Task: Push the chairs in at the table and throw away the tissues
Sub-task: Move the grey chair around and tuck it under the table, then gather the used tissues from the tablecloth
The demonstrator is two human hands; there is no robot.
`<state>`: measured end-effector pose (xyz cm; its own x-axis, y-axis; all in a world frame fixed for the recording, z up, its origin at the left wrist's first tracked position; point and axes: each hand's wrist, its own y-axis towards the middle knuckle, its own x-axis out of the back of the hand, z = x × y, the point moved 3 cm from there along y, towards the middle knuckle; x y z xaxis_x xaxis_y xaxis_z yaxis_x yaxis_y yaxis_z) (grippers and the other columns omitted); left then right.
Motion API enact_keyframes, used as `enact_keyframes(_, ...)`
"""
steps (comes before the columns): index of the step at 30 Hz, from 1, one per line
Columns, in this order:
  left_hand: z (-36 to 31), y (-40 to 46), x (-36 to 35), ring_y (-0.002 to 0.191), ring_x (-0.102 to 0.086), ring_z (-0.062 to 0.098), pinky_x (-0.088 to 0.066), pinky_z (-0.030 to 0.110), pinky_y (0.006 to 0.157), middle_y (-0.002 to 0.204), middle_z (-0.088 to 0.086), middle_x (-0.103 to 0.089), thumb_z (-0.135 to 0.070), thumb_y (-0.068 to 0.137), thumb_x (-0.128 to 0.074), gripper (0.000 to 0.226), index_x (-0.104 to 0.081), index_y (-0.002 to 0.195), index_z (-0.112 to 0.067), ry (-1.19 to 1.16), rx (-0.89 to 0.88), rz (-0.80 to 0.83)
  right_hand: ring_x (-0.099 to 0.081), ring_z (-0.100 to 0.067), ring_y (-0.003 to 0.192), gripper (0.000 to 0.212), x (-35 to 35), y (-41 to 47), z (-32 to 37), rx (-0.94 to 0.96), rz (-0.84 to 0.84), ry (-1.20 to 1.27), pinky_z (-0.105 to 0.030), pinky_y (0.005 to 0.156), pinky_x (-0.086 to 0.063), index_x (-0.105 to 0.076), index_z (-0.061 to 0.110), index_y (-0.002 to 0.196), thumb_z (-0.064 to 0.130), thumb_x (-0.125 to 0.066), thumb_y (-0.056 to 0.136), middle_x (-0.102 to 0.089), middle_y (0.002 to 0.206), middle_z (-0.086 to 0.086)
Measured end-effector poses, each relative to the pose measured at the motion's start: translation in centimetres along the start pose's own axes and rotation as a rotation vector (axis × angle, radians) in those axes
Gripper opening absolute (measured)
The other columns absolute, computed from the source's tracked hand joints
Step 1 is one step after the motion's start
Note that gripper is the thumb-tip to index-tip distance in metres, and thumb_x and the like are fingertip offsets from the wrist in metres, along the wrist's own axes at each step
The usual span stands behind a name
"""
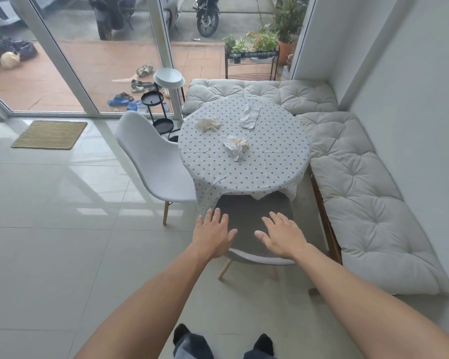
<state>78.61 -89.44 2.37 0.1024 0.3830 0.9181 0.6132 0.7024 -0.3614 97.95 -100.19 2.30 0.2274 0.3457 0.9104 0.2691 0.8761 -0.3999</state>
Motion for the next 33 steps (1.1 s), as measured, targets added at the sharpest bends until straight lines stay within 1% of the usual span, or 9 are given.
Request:
enact_keyframes(4,5.2,0.5,2.8,0.156,0.000,0.032,-0.006,0.058,0.124,0.170,0.013,-0.005,-0.058,0.105,-0.024,0.071,-0.014,0.161,-0.015,-0.019,-0.027,-0.015,-0.014,-0.032,0.152,0.073,1.9,2.3,4.3,-0.032,-0.034,0.001,-0.053,0.119,-0.023,-0.025,0.018,0.156,0.065,-0.023,0.101,-0.019,0.167,-0.012)
enact_keyframes(9,11.8,2.4,6.7,0.155,-0.004,0.035,-0.011,0.059,0.123,0.170,0.015,-0.009,-0.058,0.105,-0.024,0.071,-0.018,0.159,-0.013,0.030,-0.058,-0.063,-0.018,-0.032,0.151,0.073,5.1,5.8,9.6,-0.062,-0.117,0.065,-0.055,0.118,-0.026,-0.029,0.018,0.155,0.066,-0.026,0.100,-0.024,0.165,-0.013)
enact_keyframes(11,13.9,3.6,7.9,0.155,-0.005,0.035,-0.012,0.060,0.123,0.170,0.014,-0.009,-0.059,0.104,-0.025,0.071,-0.018,0.159,-0.014,0.046,-0.058,-0.074,-0.021,-0.032,0.150,0.072,6.3,7.2,11.2,-0.063,-0.150,0.108,-0.055,0.119,-0.026,-0.032,0.018,0.153,0.066,-0.030,0.099,-0.025,0.164,-0.013)
enact_keyframes(14,16.1,6.1,9.4,0.155,-0.005,0.034,-0.013,0.060,0.123,0.170,0.014,-0.009,-0.060,0.104,-0.023,0.071,-0.017,0.159,-0.016,0.037,-0.065,-0.086,-0.019,-0.031,0.151,0.072,7.9,9.6,12.4,-0.067,-0.182,0.157,-0.053,0.119,-0.026,-0.029,0.019,0.154,0.065,-0.033,0.099,-0.024,0.165,-0.012)
enact_keyframes(19,17.8,11.3,11.2,0.156,-0.004,0.033,-0.013,0.059,0.123,0.170,0.013,-0.007,-0.061,0.103,-0.023,0.073,-0.014,0.160,-0.017,0.013,-0.085,-0.085,-0.019,-0.031,0.150,0.074,10.8,15.4,11.7,-0.098,-0.186,0.154,-0.054,0.117,-0.029,-0.025,0.019,0.156,0.066,-0.033,0.099,-0.021,0.166,-0.012)
enact_keyframes(24,19.3,17.5,13.7,0.155,-0.006,0.033,-0.016,0.057,0.123,0.170,0.013,-0.008,-0.058,0.104,-0.026,0.070,-0.016,0.159,-0.016,0.012,-0.074,-0.069,-0.021,-0.033,0.149,0.073,13.5,22.7,9.9,-0.116,-0.181,0.152,-0.054,0.115,-0.031,-0.025,0.018,0.155,0.064,-0.035,0.099,-0.023,0.165,-0.014)
enact_keyframes(28,20.1,22.4,15.9,0.155,-0.007,0.034,-0.019,0.056,0.122,0.170,0.014,-0.008,-0.055,0.105,-0.029,0.068,-0.017,0.159,-0.016,0.003,-0.061,-0.064,-0.018,-0.033,0.151,0.073,14.9,27.3,8.8,-0.118,-0.147,0.164,-0.054,0.117,-0.030,-0.024,0.019,0.155,0.064,-0.037,0.099,-0.020,0.166,-0.013)
enact_keyframes(33,20.0,29.6,17.6,0.155,-0.007,0.035,-0.020,0.055,0.122,0.170,0.016,-0.007,-0.053,0.105,-0.031,0.067,-0.017,0.159,-0.016,0.001,-0.082,-0.009,-0.012,-0.031,0.153,0.072,15.7,32.2,7.0,-0.136,-0.119,0.225,-0.052,0.119,-0.025,-0.024,0.018,0.156,0.061,-0.039,0.101,-0.017,0.167,-0.013)
